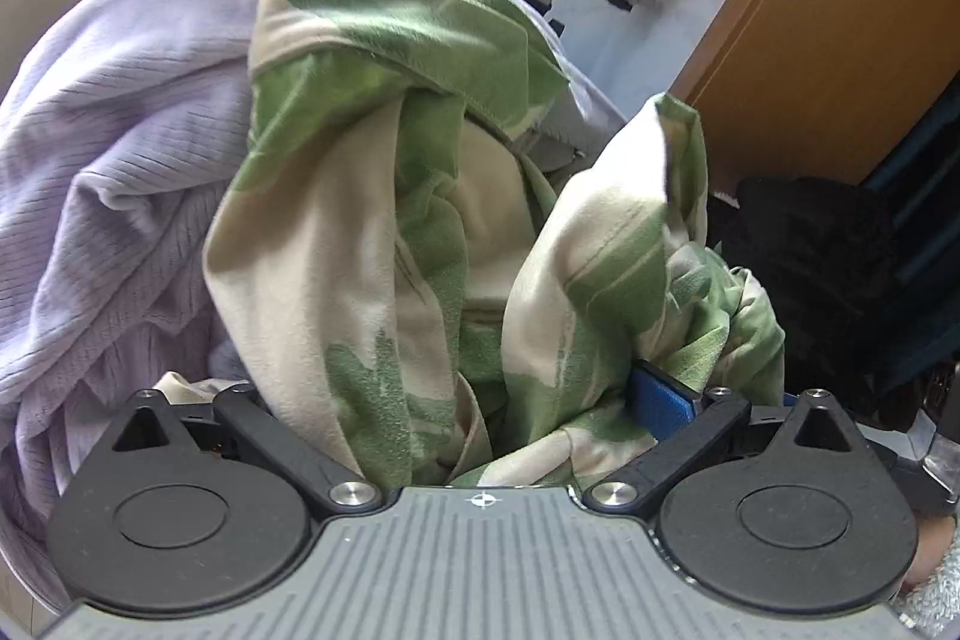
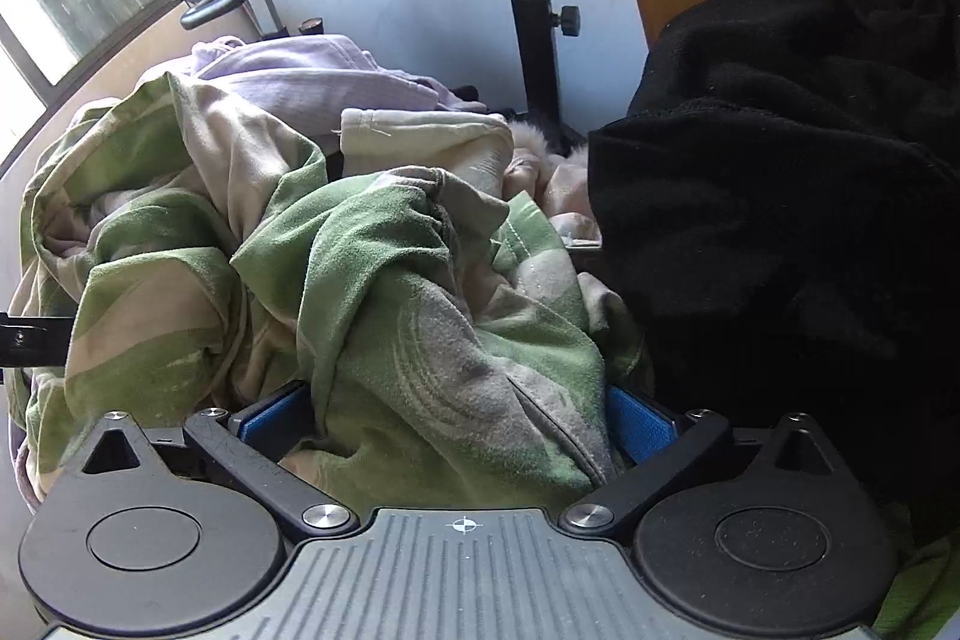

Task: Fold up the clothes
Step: 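Open both tools and press them on the shirt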

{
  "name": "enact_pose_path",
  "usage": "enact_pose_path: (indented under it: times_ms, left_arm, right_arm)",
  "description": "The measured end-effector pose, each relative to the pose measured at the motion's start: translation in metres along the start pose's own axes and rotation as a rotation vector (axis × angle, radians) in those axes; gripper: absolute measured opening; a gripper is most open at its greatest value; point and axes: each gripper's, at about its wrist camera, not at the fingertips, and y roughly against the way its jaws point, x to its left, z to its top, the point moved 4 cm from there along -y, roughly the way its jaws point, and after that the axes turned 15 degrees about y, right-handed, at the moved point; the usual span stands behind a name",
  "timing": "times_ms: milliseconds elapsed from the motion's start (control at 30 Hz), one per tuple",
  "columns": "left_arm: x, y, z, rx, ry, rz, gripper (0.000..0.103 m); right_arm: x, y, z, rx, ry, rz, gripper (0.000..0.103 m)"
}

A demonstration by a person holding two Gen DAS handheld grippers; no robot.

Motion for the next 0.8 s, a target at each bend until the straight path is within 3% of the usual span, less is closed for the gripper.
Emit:
enact_pose_path:
  times_ms: [133, 800]
  left_arm:
    - [0.001, -0.013, -0.002, 0.037, 0.004, 0.040, 0.103]
    - [0.008, -0.026, 0.009, 0.089, 0.054, 0.027, 0.103]
  right_arm:
    - [0.004, -0.010, 0.001, 0.019, -0.001, 0.005, 0.102]
    - [-0.002, -0.038, 0.003, 0.034, -0.056, 0.058, 0.102]
